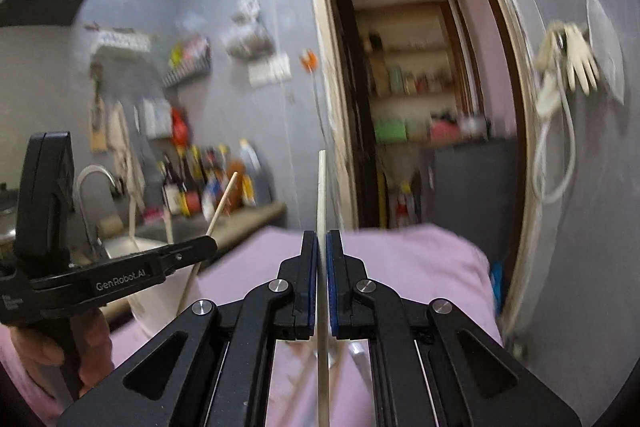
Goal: Organize utensils
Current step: 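Carry both chopsticks up over the white basket and open both tools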
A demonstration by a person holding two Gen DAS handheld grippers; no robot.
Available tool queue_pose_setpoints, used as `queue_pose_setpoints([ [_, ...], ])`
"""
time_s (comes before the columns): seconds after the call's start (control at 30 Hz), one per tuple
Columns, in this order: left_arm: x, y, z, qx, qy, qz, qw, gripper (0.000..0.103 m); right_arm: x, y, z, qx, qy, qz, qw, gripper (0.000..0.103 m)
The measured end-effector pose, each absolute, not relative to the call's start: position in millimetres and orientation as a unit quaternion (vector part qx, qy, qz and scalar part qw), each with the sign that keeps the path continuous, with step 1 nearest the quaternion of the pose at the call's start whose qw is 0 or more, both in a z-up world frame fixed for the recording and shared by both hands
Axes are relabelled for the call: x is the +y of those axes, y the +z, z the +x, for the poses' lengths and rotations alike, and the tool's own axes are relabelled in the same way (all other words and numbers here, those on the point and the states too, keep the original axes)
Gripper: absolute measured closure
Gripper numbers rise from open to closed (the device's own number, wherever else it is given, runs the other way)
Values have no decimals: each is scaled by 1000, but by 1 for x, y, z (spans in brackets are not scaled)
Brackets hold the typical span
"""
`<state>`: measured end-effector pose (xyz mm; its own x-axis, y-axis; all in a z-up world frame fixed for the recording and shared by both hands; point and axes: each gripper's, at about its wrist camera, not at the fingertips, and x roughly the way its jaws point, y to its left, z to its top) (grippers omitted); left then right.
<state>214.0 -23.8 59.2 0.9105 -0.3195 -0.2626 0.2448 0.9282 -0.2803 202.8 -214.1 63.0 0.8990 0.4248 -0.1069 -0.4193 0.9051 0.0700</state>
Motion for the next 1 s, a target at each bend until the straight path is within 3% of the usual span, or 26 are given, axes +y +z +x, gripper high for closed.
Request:
queue_pose_setpoints([
  [0.5, 127, 125, 206, 10, -68, -182, 981, 101, -110, 107, 223, -51, 314, 116, 941, 100],
  [0.77, 191, 108, 215, -30, -19, -217, 976, 101, -81, 98, 236, -103, 317, 149, 931, 100],
  [1.0, 186, 81, 221, -34, 2, -210, 977, 101, -68, 75, 238, -104, 290, 115, 944, 100],
])
